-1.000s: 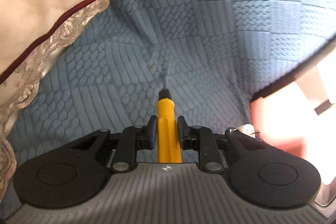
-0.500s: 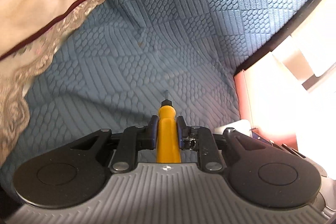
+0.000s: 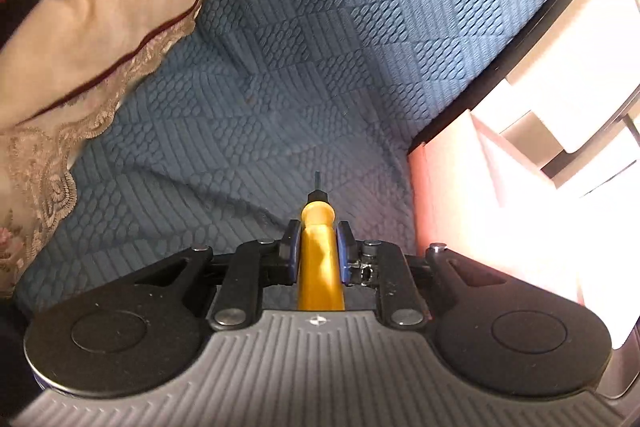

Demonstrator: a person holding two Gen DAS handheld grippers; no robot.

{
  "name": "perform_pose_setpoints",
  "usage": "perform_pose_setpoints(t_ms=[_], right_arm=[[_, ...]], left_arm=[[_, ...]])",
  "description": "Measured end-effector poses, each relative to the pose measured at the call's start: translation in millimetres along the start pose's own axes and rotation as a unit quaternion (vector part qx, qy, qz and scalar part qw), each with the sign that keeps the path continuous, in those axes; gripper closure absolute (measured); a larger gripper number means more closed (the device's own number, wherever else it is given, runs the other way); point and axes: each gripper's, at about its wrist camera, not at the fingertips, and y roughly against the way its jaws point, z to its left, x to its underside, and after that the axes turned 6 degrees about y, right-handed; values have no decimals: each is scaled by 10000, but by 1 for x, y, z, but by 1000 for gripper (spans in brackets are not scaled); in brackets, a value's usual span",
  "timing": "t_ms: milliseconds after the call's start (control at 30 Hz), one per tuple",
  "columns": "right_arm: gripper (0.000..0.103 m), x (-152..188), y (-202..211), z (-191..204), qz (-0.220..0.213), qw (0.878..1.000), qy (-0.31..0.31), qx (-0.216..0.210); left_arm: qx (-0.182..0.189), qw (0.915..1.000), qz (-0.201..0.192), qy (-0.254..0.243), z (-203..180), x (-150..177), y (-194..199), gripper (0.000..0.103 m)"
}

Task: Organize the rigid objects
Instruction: 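Lift and carry the screwdriver and small charger with both tools over the box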

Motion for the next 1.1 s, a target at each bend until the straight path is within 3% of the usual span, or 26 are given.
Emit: perform_pose_setpoints(t_ms=[467, 900, 1100], right_arm=[[73, -42, 67, -44, -398, 9989, -246, -8], [73, -75, 107, -99, -790, 9964, -267, 176], [73, -70, 115, -140, -835, 9948, -404, 409]], left_arm=[[393, 9979, -122, -503, -85, -9, 42, 82], [796, 9925, -260, -893, -174, -25, 41, 82], [896, 9908, -254, -983, -200, -20, 33, 82]])
